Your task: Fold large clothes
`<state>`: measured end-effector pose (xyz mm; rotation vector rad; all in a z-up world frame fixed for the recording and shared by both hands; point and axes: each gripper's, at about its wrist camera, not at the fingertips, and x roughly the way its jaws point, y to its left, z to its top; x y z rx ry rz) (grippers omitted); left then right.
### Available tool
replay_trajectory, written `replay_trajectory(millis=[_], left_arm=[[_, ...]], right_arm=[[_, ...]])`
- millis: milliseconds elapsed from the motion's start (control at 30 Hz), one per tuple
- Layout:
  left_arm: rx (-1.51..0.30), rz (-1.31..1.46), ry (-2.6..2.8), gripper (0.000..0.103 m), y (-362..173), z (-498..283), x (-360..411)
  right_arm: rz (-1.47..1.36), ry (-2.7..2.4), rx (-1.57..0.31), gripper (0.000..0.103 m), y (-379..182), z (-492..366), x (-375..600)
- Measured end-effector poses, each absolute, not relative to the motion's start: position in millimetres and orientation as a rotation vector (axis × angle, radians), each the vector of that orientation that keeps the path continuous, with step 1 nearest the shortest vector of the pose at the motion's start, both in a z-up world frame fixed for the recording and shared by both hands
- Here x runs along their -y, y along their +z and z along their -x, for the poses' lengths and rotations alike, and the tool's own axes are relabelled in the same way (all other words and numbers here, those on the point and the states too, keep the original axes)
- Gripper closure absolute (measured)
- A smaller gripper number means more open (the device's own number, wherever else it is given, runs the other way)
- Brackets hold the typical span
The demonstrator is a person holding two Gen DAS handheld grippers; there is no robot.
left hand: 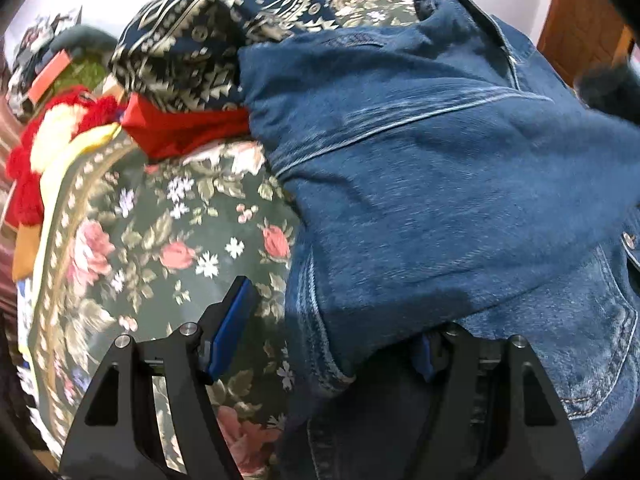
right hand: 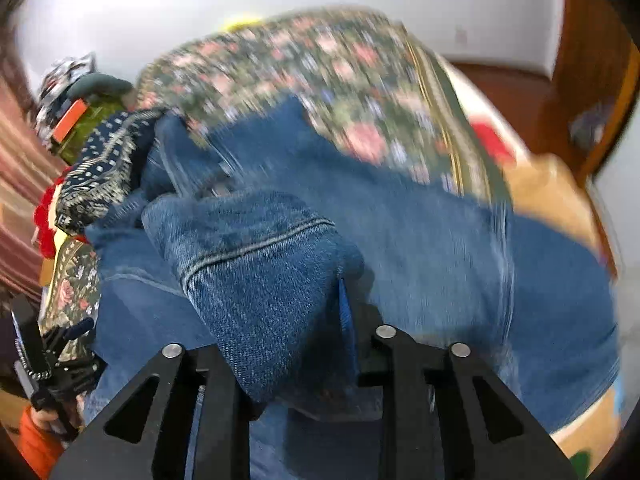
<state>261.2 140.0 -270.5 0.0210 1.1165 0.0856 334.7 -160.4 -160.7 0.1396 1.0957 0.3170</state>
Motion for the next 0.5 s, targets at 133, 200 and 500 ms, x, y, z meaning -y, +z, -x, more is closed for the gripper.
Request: replay_trajectory(millis=[133,200,500], left_arm=[[-1.127,-0.005,0.1,0.033,-273.1,-260.5,-143.2],[-1.13,-0.013,0.104,0.033,-274.1,-260.0,-143.6],[-1.137,-0.015,0.139,0.033,-279.8,-254.8,-144.2]], right_arm=[[-0.258,0.313,-1.16,0.068,-175.8,-333.5,184.7],[-0.293,0.297,-1.147,0.061,-172.7,-331.5,193.2],[-0.27,0.25,-1.136,0.06,-172.2,-320.1,226.4]])
